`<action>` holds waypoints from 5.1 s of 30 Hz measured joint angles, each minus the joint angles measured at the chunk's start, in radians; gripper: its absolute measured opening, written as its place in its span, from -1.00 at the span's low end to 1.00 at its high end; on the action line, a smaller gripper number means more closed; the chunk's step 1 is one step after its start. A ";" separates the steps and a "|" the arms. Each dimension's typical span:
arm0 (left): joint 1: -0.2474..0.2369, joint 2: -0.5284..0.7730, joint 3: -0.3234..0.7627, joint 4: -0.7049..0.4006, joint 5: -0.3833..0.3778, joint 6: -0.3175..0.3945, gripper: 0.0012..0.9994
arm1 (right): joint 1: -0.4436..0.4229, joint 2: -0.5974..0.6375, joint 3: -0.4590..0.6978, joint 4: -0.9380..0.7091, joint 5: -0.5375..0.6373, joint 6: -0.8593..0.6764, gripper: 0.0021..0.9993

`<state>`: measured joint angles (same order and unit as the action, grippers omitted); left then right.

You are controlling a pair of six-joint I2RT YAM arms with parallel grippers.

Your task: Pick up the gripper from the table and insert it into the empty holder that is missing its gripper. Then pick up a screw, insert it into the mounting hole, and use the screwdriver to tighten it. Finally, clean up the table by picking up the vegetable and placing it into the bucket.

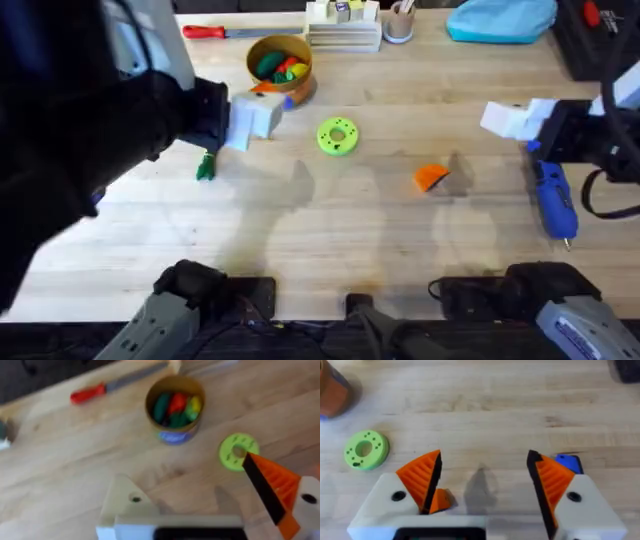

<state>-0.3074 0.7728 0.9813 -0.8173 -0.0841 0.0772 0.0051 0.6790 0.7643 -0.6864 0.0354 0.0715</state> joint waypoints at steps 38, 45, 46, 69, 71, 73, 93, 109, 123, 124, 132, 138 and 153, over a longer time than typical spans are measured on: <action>-0.224 -0.113 -0.418 0.823 0.321 0.029 0.98 | 0.000 0.000 0.000 -0.462 0.000 0.000 0.98; -0.257 -0.360 -0.684 0.942 0.328 0.029 0.98 | 0.000 0.000 0.000 -0.462 0.000 0.000 0.98; -0.258 -0.391 -0.718 0.952 0.328 0.028 0.98 | 0.000 0.000 0.000 -0.462 0.000 0.000 0.98; -0.273 -0.763 -0.975 0.764 0.462 0.028 0.98 | 0.000 0.000 0.000 -0.462 0.000 0.000 0.98; -0.273 -0.763 -0.975 0.764 0.463 0.028 0.98 | 0.000 0.000 0.000 -0.462 0.000 0.000 0.98; -0.273 -0.763 -0.975 0.764 0.463 0.028 0.98 | 0.000 0.000 0.000 -0.462 0.000 0.000 0.98; -0.273 -0.763 -0.975 0.764 0.466 0.028 0.98 | 0.000 0.000 0.000 -0.462 0.022 -0.002 0.98; -0.273 -0.763 -0.975 0.764 0.466 0.028 0.98 | 0.000 0.000 0.000 -0.355 -0.092 0.000 0.98; -0.273 -0.763 -0.975 0.764 0.466 0.028 0.98 | 0.127 0.091 0.001 -0.278 -0.252 -0.107 0.98; -0.273 -0.763 -0.975 0.764 0.466 0.028 0.98 | 0.158 0.115 0.001 -0.278 -0.237 -0.111 0.98; -0.273 -0.763 -0.975 0.764 0.466 0.028 0.98 | 0.320 0.342 0.001 -0.240 -0.128 -0.129 0.99; -0.273 -0.763 -0.975 0.764 0.466 0.028 0.98 | 0.324 0.440 0.001 -0.169 -0.103 -0.132 0.94; -0.273 -0.763 -0.975 0.764 0.466 0.028 0.98 | 0.324 0.453 0.001 -0.144 -0.099 -0.136 -0.47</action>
<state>-0.5800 0.0101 0.0059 -0.0532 0.3820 0.1055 0.3290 1.1324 0.7650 -0.8299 -0.0631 -0.0641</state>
